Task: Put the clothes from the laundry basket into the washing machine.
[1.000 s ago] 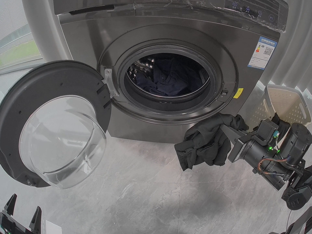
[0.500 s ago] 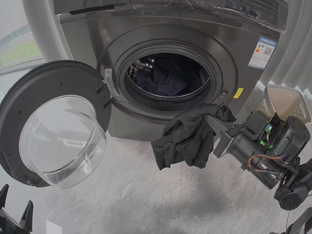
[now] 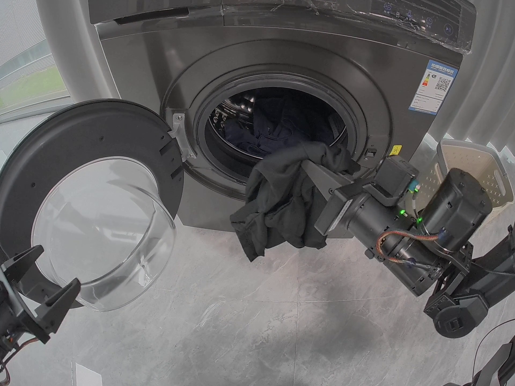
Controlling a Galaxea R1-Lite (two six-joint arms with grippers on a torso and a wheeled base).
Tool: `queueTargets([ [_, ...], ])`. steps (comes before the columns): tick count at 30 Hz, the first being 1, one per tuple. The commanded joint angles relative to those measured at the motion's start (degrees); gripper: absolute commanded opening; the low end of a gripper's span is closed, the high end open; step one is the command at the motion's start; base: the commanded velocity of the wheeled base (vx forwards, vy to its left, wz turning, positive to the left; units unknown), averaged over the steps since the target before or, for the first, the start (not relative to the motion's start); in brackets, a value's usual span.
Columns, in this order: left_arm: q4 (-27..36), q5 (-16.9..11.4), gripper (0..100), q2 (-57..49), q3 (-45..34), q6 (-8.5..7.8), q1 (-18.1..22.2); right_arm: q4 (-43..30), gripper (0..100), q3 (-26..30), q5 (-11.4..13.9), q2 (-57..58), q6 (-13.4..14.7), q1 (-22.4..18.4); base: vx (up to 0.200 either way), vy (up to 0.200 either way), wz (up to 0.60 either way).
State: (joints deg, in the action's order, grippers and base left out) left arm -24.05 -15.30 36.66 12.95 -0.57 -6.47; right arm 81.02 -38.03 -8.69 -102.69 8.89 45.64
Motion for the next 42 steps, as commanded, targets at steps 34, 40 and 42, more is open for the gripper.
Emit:
queueTargets([
  [34, -17.08, -3.42, 100, 52.02, 15.88, 7.87, -28.77, 0.46, 0, -6.26, 0.96, -4.01, -0.01, 0.94, 0.0, 0.0, 0.0],
  [40, -26.75, -2.89, 100, 60.99, 19.4, 9.45, -28.86, 0.54, 0, -6.17, 0.87, -3.92, 0.08, 0.94, 0.0, 0.0, 0.0],
  [42, -30.53, -2.54, 100, 63.98, 20.63, 11.03, -29.03, 0.54, 0, -6.09, 0.87, -3.92, 0.08, 0.94, 0.0, 0.0, 0.0],
])
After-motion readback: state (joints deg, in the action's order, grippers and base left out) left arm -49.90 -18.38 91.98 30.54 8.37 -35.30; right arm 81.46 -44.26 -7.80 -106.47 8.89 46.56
